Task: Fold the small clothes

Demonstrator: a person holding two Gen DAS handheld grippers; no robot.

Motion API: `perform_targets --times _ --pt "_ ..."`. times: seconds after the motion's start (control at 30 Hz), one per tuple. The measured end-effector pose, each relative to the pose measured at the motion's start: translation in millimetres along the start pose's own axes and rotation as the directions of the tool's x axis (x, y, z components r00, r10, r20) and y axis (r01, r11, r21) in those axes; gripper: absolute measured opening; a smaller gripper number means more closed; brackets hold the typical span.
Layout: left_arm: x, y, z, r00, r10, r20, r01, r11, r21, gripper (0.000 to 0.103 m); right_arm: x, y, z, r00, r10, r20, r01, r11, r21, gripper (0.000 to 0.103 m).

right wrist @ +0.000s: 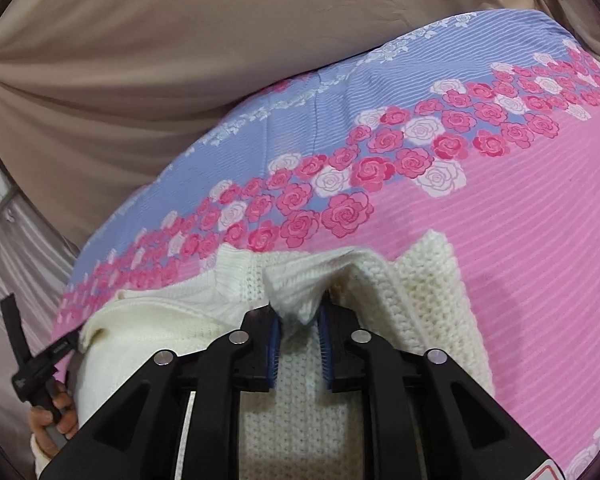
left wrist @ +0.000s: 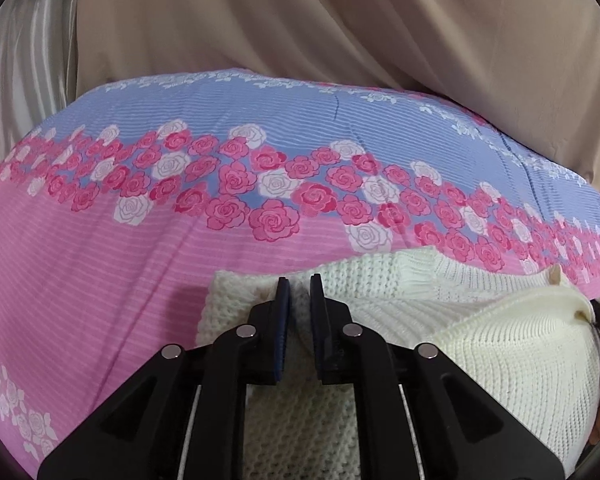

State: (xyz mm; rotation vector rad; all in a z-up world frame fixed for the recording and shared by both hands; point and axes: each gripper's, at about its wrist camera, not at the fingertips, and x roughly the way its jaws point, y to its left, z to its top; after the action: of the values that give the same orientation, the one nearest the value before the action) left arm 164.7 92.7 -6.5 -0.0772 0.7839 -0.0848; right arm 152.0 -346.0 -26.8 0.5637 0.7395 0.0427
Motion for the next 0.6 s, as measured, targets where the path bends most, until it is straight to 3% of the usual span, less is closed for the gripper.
perform_targets --times 0.03,0.07,0.1,0.17,0.27,0.4,0.47,0.53,0.6 --pt "-5 0 -1 1.0 -0.008 0.008 0.008 1.0 0.006 0.014 -12 -1 -2 0.999 -0.005 0.033 0.004 1.0 0.015 0.021" --pt "-14 0 -3 1.0 -0.011 0.017 0.011 1.0 0.01 0.019 -24 1 -5 0.998 -0.016 0.061 0.014 1.0 0.024 0.034" --pt "-27 0 -6 0.999 -0.017 0.03 0.016 1.0 0.016 0.027 -42 5 -11 0.995 -0.021 0.096 0.019 1.0 0.015 0.039" --pt "-66 -1 -19 0.996 -0.023 0.086 0.021 0.999 0.026 0.077 -76 20 -31 0.992 0.0 0.13 0.007 0.998 -0.056 0.039" --pt "-122 -11 -49 0.984 -0.117 0.138 0.107 0.991 0.077 0.08 -104 60 -76 0.996 0.034 0.086 -0.015 0.978 -0.206 0.039" --pt "-131 -51 -91 0.983 -0.182 0.013 0.177 0.968 0.179 0.08 -95 118 -144 0.997 0.045 -0.064 -0.067 0.918 -0.391 0.039" --pt "-117 -68 -112 0.986 -0.157 -0.058 0.166 0.963 0.212 0.077 -83 130 -168 0.995 -0.004 -0.098 -0.041 0.887 -0.459 0.034" --pt "-105 -70 -126 0.993 -0.074 -0.087 0.093 0.968 0.232 0.073 -74 125 -181 0.989 -0.104 -0.101 0.04 0.864 -0.501 0.032" --pt "-105 -58 -133 0.996 -0.038 -0.081 0.055 0.972 0.228 0.073 -80 108 -182 0.986 -0.129 -0.106 0.063 0.874 -0.482 0.029"
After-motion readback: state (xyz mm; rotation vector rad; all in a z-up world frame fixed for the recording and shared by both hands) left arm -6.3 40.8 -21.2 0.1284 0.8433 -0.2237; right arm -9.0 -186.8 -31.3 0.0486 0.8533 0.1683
